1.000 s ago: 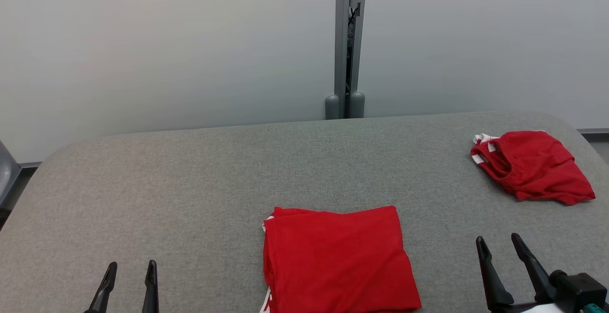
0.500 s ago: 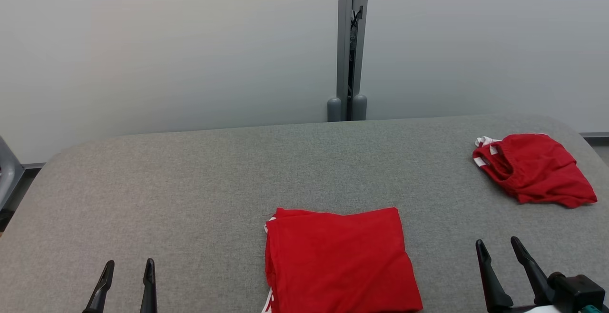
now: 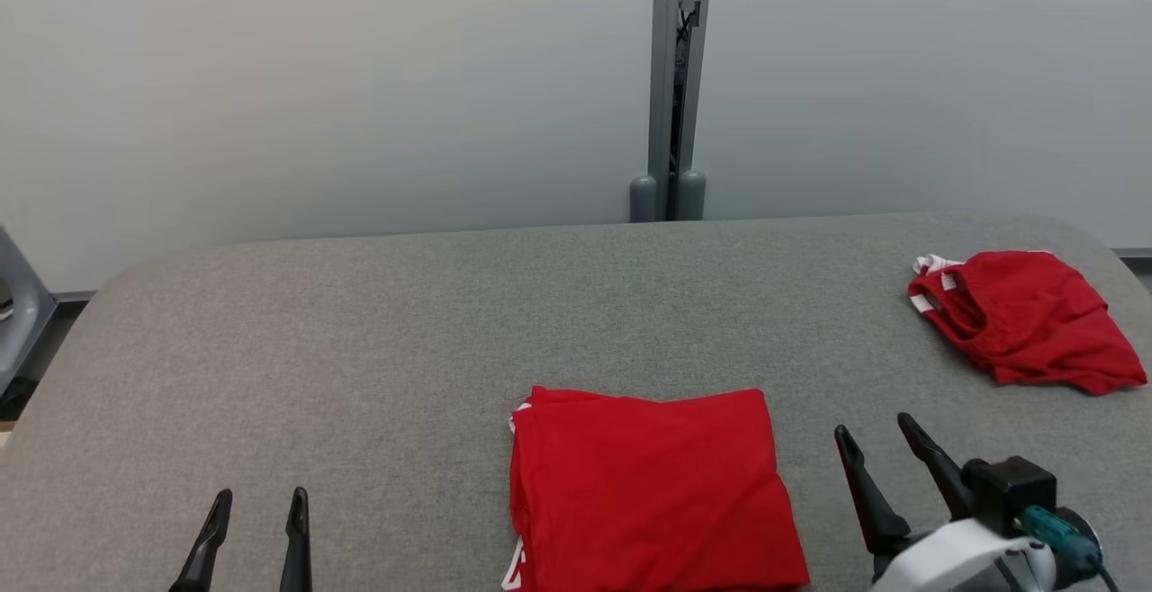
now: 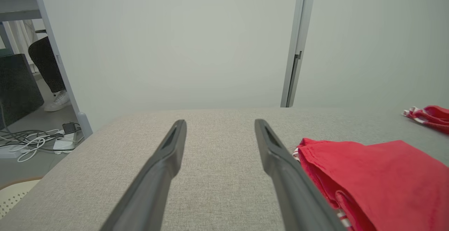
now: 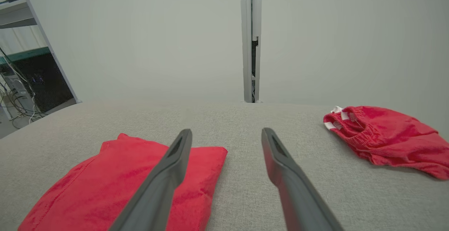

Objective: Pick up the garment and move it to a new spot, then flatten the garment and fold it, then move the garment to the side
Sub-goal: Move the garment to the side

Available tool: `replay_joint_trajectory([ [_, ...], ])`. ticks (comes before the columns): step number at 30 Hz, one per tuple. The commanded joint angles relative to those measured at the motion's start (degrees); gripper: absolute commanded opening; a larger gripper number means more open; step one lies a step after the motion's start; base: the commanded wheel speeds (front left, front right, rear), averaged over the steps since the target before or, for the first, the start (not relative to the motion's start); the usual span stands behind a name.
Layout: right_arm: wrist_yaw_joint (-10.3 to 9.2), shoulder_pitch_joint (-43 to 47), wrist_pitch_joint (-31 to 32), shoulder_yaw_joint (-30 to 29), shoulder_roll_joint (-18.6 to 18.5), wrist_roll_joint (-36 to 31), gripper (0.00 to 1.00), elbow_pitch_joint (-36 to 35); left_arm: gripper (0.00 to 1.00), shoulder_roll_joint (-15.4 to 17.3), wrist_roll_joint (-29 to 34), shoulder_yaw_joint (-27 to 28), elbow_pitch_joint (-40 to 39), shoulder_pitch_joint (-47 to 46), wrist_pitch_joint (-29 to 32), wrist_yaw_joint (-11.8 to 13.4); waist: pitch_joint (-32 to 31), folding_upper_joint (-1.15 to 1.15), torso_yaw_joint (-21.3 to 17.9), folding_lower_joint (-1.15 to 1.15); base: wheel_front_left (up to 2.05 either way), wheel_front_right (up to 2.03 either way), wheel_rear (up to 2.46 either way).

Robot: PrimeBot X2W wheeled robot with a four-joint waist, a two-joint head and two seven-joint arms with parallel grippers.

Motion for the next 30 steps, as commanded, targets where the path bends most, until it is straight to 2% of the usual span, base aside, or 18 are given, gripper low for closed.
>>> replay_joint_trajectory([
  [1, 0.01, -1.3, 0.6, 0.3, -0.1, -0.3, 1.00, 1.0, 1.00, 0.2, 0.0, -0.1, -0.2, -0.8, 0.0, 0.3, 0.3, 0.00, 0.4, 0.00, 0.00, 0.00, 0.00],
  [7, 0.01, -8.4, 2.9, 2.1, 0.9, 0.3, 1.00, 10.7, 1.00, 0.0, 0.0, -1.8, 0.5, -2.6, 0.1, -0.1, 1.9, 0.00, 2.9, 0.00, 0.00, 0.00, 0.00],
  [9, 0.01, -11.2, 3.4, 2.3, 1.7, 0.3, 1.00, 16.4, 1.00, -0.1, 0.1, -2.5, 1.0, -3.4, 0.1, -0.3, 2.7, 0.00, 4.3, 0.00, 0.00, 0.00, 0.00],
  [18, 0.01, -18.3, 2.6, 1.3, 3.4, 0.9, 1.00, 32.3, 1.00, 0.2, -0.1, -3.8, 2.8, -5.3, -0.4, -0.7, 4.6, 0.00, 7.4, 0.00, 0.00, 0.00, 0.00],
  [24, 0.01, -20.4, 2.4, 1.5, 4.0, 2.1, 1.00, 40.8, 1.00, 0.3, -0.4, -4.3, 3.9, -6.3, -0.6, -0.9, 5.5, 0.00, 8.5, 0.00, 0.00, 0.00, 0.00],
  [30, 0.01, -21.0, 2.9, 4.1, 4.4, 5.6, 1.00, 45.5, 1.00, 0.5, -0.7, -4.4, 4.7, -7.2, -1.0, -0.9, 6.2, 0.00, 8.8, 0.00, 0.00, 0.00, 0.00],
])
